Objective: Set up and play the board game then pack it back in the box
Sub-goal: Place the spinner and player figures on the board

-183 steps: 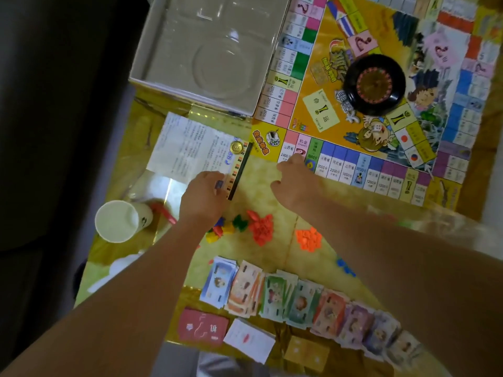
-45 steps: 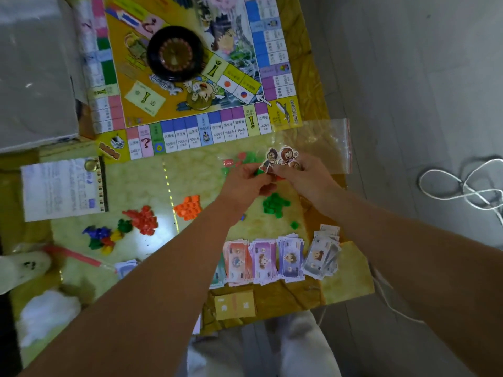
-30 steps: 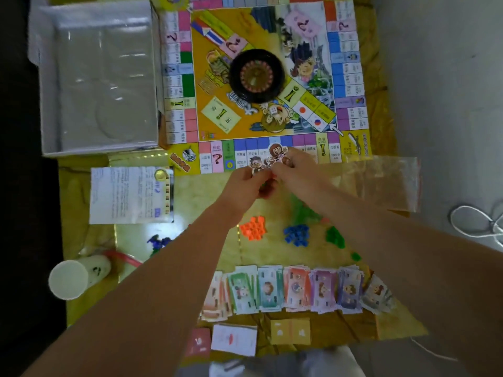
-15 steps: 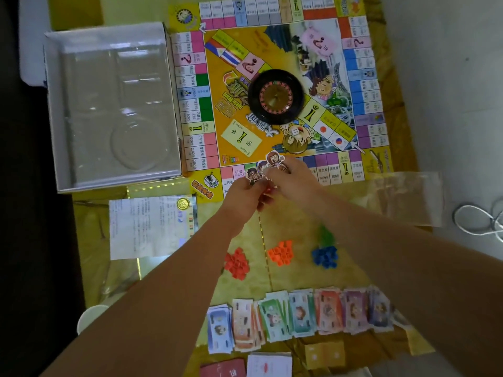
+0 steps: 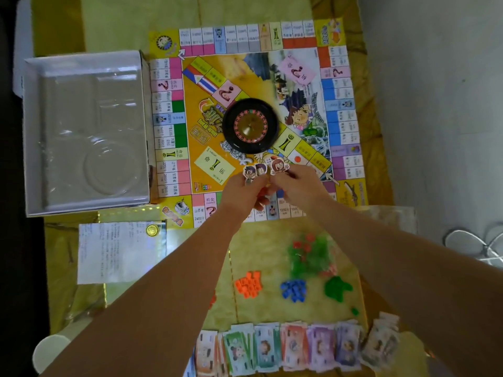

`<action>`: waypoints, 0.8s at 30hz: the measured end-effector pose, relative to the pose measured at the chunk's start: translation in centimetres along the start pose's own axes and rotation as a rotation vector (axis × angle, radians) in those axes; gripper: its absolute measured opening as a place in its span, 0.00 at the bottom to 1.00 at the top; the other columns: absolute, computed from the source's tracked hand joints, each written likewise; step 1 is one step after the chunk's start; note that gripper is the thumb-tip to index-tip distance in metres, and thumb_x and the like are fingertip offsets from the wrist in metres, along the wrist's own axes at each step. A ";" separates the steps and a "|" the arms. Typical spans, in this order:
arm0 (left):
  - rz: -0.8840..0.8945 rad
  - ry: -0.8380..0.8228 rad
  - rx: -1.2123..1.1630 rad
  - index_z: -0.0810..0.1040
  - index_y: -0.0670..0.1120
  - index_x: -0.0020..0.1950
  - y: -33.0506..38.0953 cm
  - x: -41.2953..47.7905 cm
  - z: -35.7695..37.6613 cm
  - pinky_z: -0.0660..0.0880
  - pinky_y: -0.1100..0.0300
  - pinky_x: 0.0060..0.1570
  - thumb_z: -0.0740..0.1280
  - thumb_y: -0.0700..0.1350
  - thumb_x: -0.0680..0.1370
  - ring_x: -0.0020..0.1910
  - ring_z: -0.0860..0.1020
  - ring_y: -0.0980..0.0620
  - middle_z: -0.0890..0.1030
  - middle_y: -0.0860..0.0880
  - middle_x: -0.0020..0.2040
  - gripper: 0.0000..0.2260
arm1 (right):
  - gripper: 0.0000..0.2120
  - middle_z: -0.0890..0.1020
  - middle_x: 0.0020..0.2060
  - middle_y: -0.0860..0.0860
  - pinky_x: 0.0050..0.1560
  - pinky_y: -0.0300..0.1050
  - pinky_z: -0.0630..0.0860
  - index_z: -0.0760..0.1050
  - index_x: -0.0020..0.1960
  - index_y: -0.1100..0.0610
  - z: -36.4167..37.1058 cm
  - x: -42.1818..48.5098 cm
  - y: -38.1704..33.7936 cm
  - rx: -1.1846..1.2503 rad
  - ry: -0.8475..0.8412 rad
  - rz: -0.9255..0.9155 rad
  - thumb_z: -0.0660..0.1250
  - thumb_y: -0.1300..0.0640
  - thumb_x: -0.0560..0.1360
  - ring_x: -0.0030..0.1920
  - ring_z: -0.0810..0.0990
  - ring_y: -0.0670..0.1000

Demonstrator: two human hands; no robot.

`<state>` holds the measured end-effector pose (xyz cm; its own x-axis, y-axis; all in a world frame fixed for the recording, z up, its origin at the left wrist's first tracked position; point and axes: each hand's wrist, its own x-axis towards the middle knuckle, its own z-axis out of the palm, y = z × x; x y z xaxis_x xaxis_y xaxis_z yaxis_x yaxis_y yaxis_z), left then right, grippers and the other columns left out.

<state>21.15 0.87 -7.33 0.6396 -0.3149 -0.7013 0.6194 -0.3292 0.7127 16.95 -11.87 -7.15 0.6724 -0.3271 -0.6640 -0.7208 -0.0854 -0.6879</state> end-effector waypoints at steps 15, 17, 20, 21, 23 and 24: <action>0.014 0.129 0.124 0.79 0.43 0.48 6.5 7.4 4.4 0.79 0.54 0.37 0.63 0.42 0.80 0.32 0.78 0.48 0.82 0.43 0.37 0.06 | 0.19 0.74 0.31 0.59 0.29 0.37 0.66 0.79 0.44 0.69 -5.9 7.6 -2.8 -0.078 0.045 -0.126 0.68 0.51 0.76 0.30 0.69 0.49; 0.003 0.128 0.151 0.79 0.41 0.45 7.1 8.4 5.0 0.79 0.51 0.40 0.63 0.42 0.80 0.33 0.77 0.47 0.81 0.43 0.37 0.08 | 0.17 0.77 0.33 0.64 0.28 0.39 0.68 0.79 0.44 0.69 -6.6 8.6 -2.9 -0.093 0.098 -0.154 0.69 0.53 0.76 0.29 0.70 0.49; -0.029 0.190 0.181 0.79 0.37 0.44 7.8 10.8 5.9 0.79 0.45 0.45 0.64 0.47 0.79 0.35 0.78 0.46 0.82 0.41 0.38 0.13 | 0.11 0.83 0.34 0.58 0.35 0.48 0.77 0.82 0.41 0.61 -7.7 10.7 -3.1 -0.109 0.243 -0.126 0.71 0.52 0.74 0.32 0.79 0.56; -0.028 0.215 0.184 0.80 0.38 0.44 8.3 11.5 6.2 0.79 0.45 0.46 0.64 0.50 0.77 0.36 0.79 0.45 0.83 0.40 0.40 0.15 | 0.11 0.83 0.33 0.56 0.37 0.49 0.78 0.82 0.40 0.59 -8.2 11.5 -3.1 -0.117 0.280 -0.112 0.71 0.51 0.74 0.34 0.80 0.57; -0.028 0.235 0.229 0.80 0.40 0.43 9.0 13.5 7.0 0.78 0.44 0.47 0.63 0.59 0.72 0.38 0.78 0.43 0.83 0.38 0.43 0.21 | 0.11 0.83 0.34 0.56 0.39 0.51 0.79 0.82 0.39 0.59 -9.3 13.0 -3.2 -0.124 0.312 -0.101 0.71 0.52 0.74 0.37 0.81 0.58; -0.019 0.218 0.250 0.80 0.41 0.41 9.6 14.4 7.5 0.78 0.46 0.46 0.63 0.59 0.72 0.38 0.77 0.44 0.82 0.39 0.42 0.21 | 0.10 0.83 0.35 0.57 0.40 0.52 0.79 0.81 0.39 0.60 -9.8 13.8 -3.2 -0.106 0.322 -0.096 0.71 0.53 0.73 0.39 0.82 0.60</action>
<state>32.90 -13.51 -10.72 0.7277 -0.1177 -0.6757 0.5185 -0.5504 0.6544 26.90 -25.37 -11.26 0.6625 -0.5913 -0.4598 -0.6819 -0.2220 -0.6970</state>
